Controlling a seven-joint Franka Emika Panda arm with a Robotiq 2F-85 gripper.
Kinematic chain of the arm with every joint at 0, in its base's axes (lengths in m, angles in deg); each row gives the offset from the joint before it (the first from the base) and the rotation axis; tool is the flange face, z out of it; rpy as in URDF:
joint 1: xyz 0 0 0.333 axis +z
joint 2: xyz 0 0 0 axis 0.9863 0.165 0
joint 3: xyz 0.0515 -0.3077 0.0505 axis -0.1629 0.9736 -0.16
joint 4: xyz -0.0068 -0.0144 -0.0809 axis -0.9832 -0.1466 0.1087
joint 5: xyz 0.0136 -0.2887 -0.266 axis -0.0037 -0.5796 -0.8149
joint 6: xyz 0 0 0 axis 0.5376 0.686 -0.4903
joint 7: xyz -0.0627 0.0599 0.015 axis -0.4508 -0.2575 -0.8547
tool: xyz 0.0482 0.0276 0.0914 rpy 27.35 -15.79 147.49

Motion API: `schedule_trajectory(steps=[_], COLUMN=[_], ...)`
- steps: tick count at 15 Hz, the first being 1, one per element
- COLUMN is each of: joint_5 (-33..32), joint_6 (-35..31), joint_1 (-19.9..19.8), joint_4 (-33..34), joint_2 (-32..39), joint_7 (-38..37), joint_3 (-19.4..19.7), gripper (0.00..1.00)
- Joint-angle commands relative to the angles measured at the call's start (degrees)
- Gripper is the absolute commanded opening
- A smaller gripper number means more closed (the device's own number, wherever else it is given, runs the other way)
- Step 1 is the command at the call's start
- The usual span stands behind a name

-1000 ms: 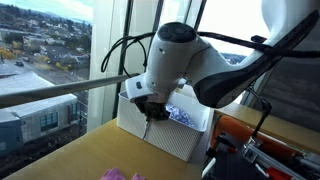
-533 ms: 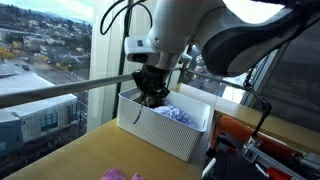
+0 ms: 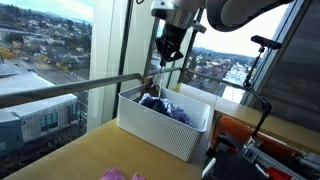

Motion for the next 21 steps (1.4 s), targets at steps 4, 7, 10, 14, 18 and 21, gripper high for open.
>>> schedule_trajectory(steps=[4, 7, 10, 14, 18, 21], joint_5=[4.02, 7.38, 12.24, 15.96, 19.92, 23.3], joint_6=[0.93, 1.5, 2.2, 1.01, 3.15, 4.79], joint_1=[-2.98, -3.51, -3.05, -0.84, 3.02, 6.3], joint_4=[-1.62, -1.91, -2.01, -5.16, -6.36, -6.63], joint_2=[2.52, 2.03, -0.1, -3.71, -4.59, -3.88], joint_7=[-0.19, 0.16, 0.27, -1.64, -8.55, -16.63], joint_3=[3.28, 3.25, 2.48, 0.78, -1.84, -4.54], gripper=[0.34, 0.55, 0.77, 1.0, 1.0, 1.0])
